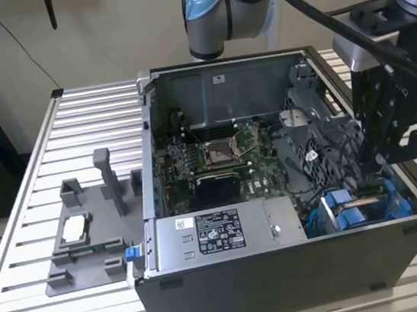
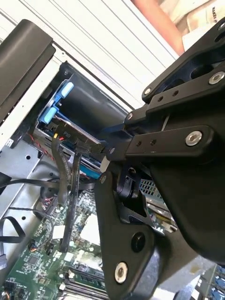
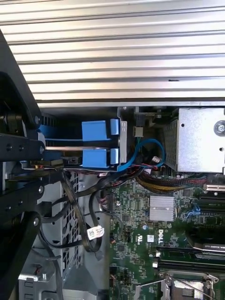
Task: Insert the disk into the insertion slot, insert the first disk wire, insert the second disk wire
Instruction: 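Insert the second disk wire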
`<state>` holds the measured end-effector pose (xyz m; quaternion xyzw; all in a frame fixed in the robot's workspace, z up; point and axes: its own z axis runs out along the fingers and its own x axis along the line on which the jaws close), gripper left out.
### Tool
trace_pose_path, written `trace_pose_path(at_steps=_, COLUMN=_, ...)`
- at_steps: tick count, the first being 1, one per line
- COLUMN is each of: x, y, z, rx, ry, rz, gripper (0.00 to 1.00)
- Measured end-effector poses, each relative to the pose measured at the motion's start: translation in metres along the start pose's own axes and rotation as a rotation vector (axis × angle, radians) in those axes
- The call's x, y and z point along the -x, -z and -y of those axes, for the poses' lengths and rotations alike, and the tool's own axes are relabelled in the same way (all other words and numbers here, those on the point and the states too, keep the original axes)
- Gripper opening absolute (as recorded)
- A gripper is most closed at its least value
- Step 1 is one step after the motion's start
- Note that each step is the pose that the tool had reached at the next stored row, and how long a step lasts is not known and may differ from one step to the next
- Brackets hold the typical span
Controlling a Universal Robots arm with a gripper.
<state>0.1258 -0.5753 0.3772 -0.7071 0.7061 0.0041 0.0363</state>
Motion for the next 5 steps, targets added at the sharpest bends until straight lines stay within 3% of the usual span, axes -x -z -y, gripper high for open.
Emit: trace_pose_path(at_steps=5, x=0.0001, y=0.0007, z=0.0, rx=0.0, ry=0.0, rz=0.0, gripper=0.24)
